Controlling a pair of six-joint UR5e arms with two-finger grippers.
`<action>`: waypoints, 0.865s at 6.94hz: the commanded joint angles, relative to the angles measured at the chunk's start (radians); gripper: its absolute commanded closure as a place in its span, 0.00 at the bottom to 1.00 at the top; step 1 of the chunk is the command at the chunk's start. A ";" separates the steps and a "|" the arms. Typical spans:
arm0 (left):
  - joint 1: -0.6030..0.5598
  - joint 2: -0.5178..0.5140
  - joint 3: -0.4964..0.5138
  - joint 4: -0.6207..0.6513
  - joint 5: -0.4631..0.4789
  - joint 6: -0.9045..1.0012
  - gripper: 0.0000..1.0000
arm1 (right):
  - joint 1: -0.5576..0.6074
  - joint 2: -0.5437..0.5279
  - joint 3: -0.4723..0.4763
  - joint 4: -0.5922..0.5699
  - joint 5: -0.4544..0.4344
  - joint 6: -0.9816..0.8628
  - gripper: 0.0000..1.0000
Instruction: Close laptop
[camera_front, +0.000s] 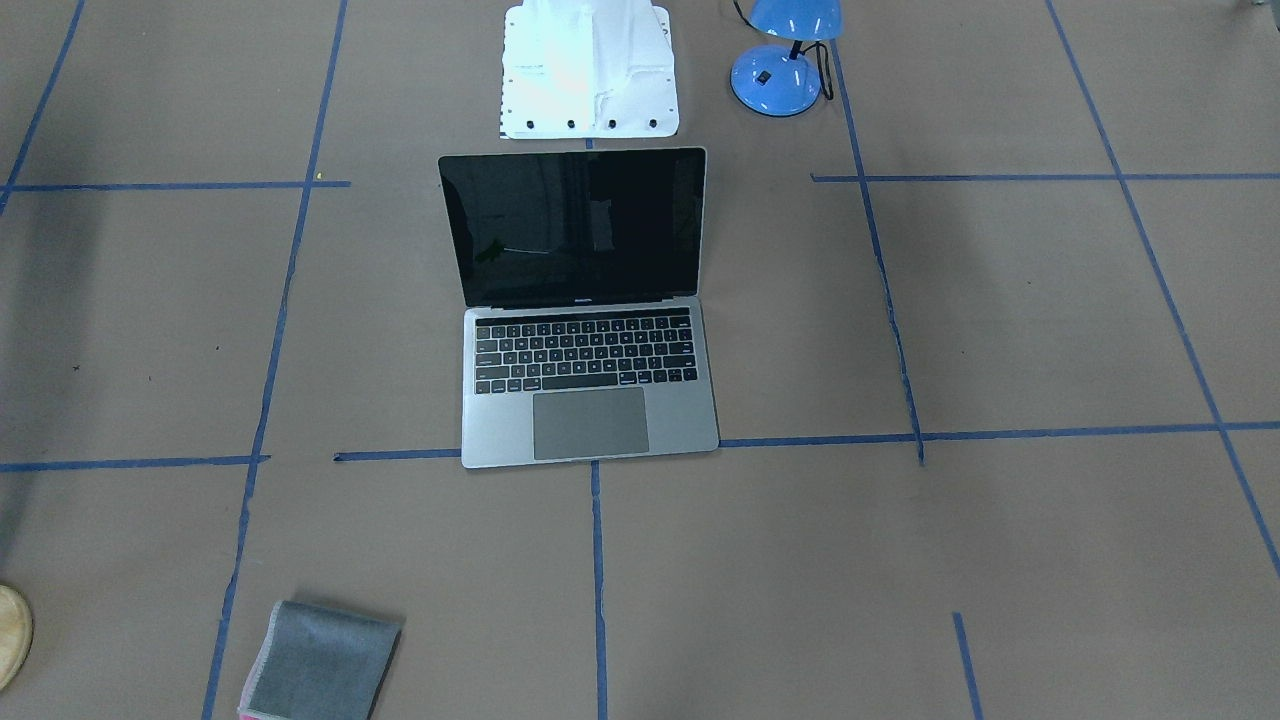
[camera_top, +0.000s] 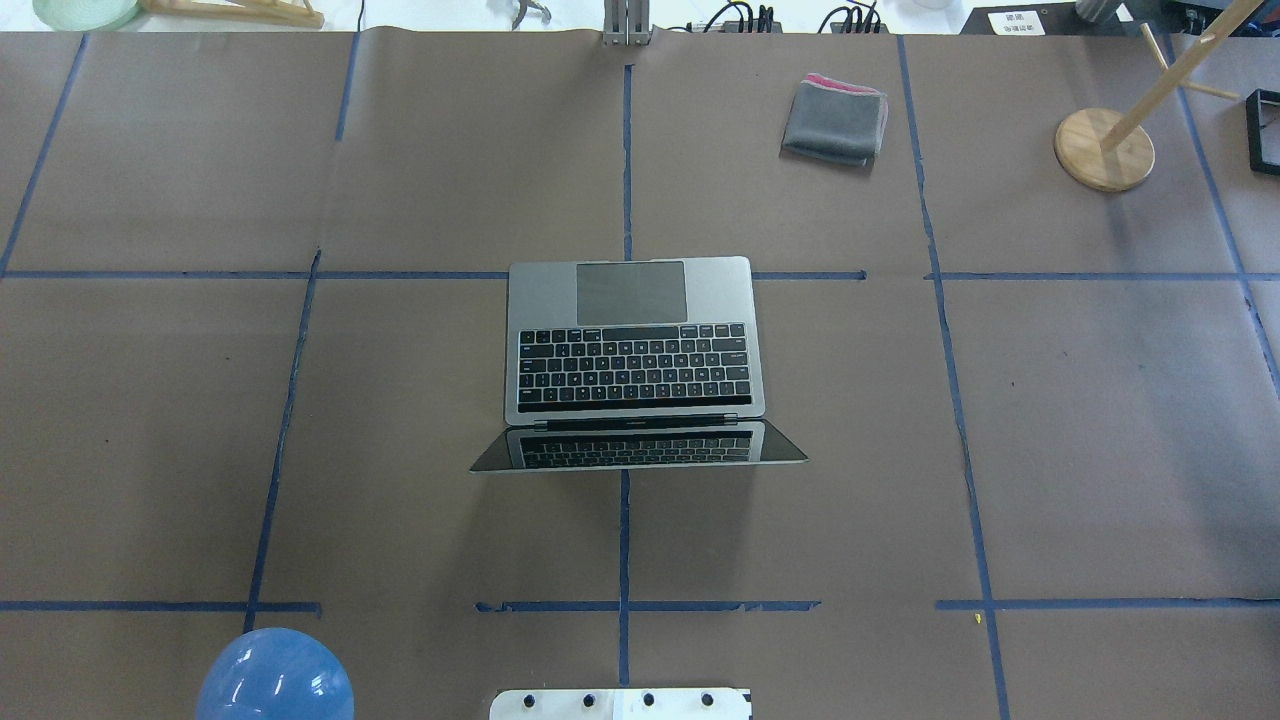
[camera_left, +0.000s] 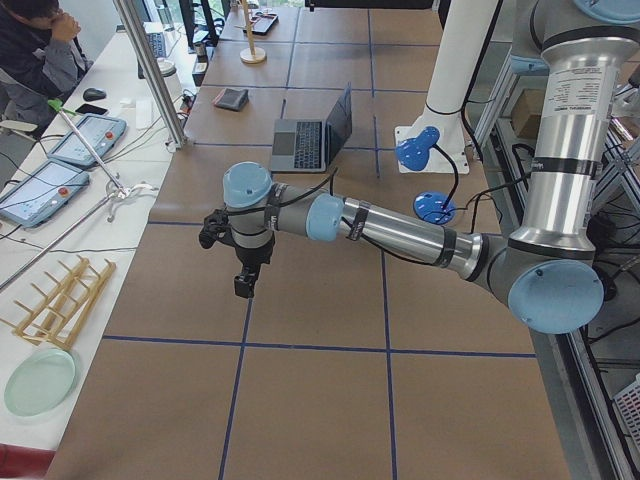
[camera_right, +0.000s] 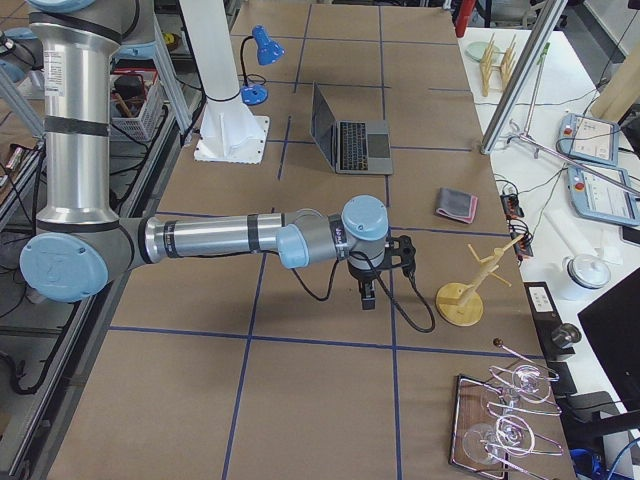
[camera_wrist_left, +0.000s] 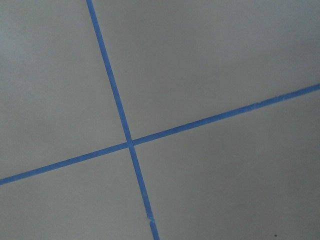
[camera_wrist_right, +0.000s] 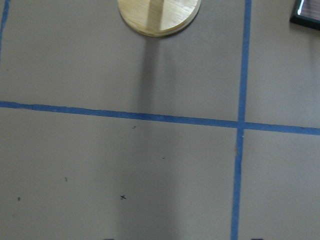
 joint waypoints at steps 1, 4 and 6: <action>0.129 0.052 -0.008 -0.188 -0.012 -0.102 0.00 | -0.108 -0.003 0.037 0.146 0.004 0.256 0.13; 0.366 0.053 -0.023 -0.410 -0.011 -0.515 0.00 | -0.295 -0.005 0.084 0.357 -0.016 0.619 0.27; 0.501 0.052 -0.032 -0.616 -0.011 -0.844 0.01 | -0.424 -0.005 0.188 0.357 -0.073 0.790 0.43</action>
